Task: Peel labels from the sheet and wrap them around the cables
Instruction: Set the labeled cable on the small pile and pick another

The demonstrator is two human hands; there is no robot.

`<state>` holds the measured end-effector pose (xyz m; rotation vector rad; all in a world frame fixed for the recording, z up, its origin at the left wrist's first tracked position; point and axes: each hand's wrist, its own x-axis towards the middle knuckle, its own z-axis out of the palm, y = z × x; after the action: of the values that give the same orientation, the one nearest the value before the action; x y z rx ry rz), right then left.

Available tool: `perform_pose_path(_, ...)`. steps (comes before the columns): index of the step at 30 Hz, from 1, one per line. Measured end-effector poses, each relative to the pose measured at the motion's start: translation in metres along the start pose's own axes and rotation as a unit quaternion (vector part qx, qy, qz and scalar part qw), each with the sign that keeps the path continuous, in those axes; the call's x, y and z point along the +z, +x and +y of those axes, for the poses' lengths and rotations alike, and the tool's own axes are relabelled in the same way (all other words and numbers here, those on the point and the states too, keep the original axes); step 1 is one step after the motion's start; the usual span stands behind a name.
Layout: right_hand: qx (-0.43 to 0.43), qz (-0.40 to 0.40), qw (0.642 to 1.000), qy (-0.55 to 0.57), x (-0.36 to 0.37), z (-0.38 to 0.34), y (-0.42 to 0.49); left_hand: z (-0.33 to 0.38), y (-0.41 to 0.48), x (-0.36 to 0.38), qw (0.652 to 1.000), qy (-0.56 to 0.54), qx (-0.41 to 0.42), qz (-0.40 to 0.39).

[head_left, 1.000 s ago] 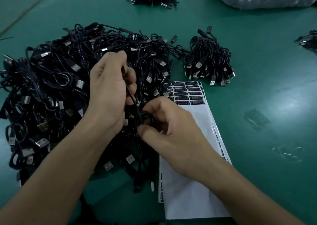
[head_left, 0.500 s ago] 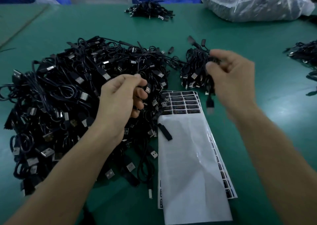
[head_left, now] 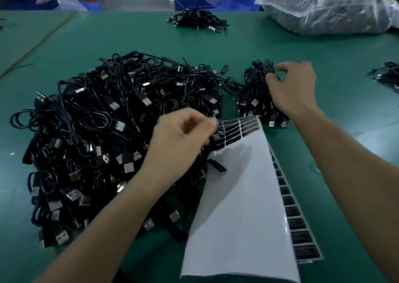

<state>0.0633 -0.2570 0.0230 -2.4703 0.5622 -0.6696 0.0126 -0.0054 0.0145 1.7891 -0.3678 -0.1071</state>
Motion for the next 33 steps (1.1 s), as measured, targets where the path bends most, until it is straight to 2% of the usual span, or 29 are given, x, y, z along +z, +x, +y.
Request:
perform_pose_path(2, -0.018, -0.004, 1.0, -0.025, 0.0, 0.0, -0.005, -0.002, -0.006, 0.004, 0.984, 0.151, 0.054, -0.074)
perform_pose_path(3, -0.017, -0.002, 0.999, -0.03, -0.001, 0.0, -0.007, -0.003, -0.008, 0.005, 0.96, 0.248, 0.072, -0.106)
perform_pose_path(6, -0.019, 0.029, 0.999, -0.026, -0.009, -0.004, -0.013, -0.006, -0.011, 0.011, 0.855, 0.482, 0.099, -0.164)
perform_pose_path(8, -0.045, 0.048, 0.998, -0.006, -0.018, -0.01, -0.021, -0.009, -0.012, 0.015, 0.812, 0.544, 0.103, -0.182)
perform_pose_path(10, -0.081, 0.052, 0.995, 0.034, -0.025, -0.017, -0.037, -0.011, -0.014, 0.016, 0.793, 0.569, 0.109, -0.187)
perform_pose_path(12, -0.097, 0.023, 0.992, 0.082, -0.028, -0.02, -0.056, -0.01, -0.016, 0.018, 0.79, 0.575, 0.107, -0.184)
perform_pose_path(16, -0.099, -0.112, 0.983, 0.105, -0.018, -0.019, -0.091, -0.005, -0.018, 0.021, 0.782, 0.591, 0.091, -0.176)
perform_pose_path(18, -0.091, -0.149, 0.978, 0.113, -0.011, -0.021, -0.102, -0.004, -0.018, 0.02, 0.778, 0.597, 0.085, -0.177)
perform_pose_path(24, -0.098, -0.19, 0.966, 0.144, 0.009, -0.045, -0.107, -0.005, -0.018, 0.018, 0.784, 0.596, 0.082, -0.155)
perform_pose_path(27, -0.064, -0.197, 0.961, 0.18, 0.016, -0.05, -0.099, -0.007, -0.018, 0.017, 0.791, 0.586, 0.085, -0.152)
perform_pose_path(30, -0.034, -0.165, 0.966, 0.195, 0.023, -0.052, -0.097, -0.004, -0.016, 0.014, 0.824, 0.541, 0.091, -0.144)
perform_pose_path(33, -0.047, -0.129, 0.97, 0.198, 0.03, -0.063, -0.1, 0.002, -0.012, 0.011, 0.867, 0.475, 0.089, -0.118)
